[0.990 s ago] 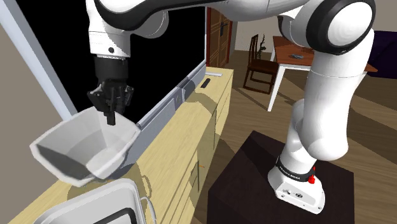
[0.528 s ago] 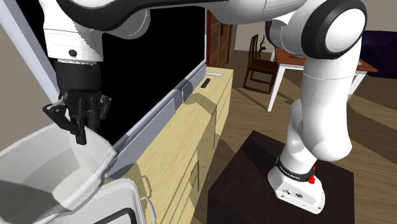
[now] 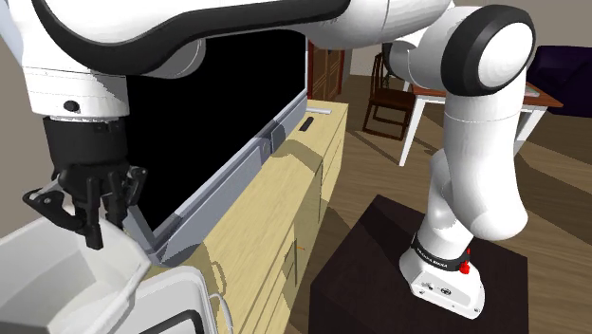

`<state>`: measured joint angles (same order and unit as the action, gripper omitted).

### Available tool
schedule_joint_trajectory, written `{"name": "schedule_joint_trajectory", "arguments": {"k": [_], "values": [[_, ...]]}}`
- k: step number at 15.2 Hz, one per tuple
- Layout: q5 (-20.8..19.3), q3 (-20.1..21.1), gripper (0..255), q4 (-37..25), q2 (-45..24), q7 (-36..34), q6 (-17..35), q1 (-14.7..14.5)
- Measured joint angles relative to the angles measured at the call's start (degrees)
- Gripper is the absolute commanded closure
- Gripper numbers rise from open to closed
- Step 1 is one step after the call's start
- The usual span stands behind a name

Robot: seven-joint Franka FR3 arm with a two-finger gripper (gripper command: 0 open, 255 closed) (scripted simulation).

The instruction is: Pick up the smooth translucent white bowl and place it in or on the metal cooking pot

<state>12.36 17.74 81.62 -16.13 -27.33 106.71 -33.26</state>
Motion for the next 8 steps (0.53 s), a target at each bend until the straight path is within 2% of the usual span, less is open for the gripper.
{"name": "schedule_joint_trajectory", "arguments": {"k": [8], "values": [[0.6, 0.0, 255, 6.2, 0.2, 1.5, 5.8, 0.2]]}}
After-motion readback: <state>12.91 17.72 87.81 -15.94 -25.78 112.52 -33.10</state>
